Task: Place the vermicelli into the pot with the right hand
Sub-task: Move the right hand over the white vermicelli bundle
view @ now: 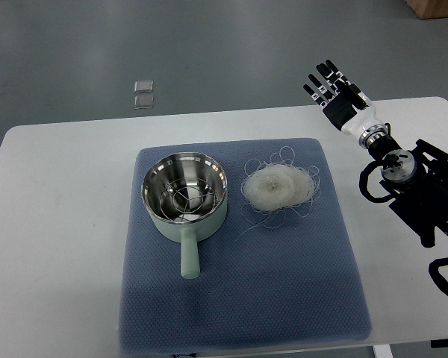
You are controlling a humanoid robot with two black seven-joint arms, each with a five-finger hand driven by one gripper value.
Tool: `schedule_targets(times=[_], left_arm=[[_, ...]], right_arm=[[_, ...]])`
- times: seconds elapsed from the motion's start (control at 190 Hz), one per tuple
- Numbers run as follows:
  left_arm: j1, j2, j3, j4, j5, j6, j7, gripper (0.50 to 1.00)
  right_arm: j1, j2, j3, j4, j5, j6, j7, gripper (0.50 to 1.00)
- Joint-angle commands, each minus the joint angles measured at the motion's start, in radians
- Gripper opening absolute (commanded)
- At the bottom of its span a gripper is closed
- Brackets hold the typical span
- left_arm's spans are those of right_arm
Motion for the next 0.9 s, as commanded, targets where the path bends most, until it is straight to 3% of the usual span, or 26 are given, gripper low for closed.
schedule_targets(times=[0.0,0.426,0.626,0.895], left_arm=[[0.0,0.0,-0.006,-0.006,-0.003,0.0,0.002,1.0],[0.0,0.0,-0.006,-0.006,-0.005,0.011,0.002,1.0],[0.0,0.0,-0.005,-0.008,-0.005,0.002,0.002,1.0],[0.0,0.0,-0.005,-0.026,-0.006,0.002,0.002,1.0]], right_arm=[[-0.008,-0.002,0.0,-0.002,-0.002,0.001,0.002,0.932],[0.005,-0.029,-0.023,0.004,-0.137,0.01,-0.014,0.928],[0.086,-0.058,-0.032,0.015,-0.457,0.041,-0.015,0.93],[0.288,-0.146,-0.219,0.026,-1.013,0.078,-0.006,0.93]])
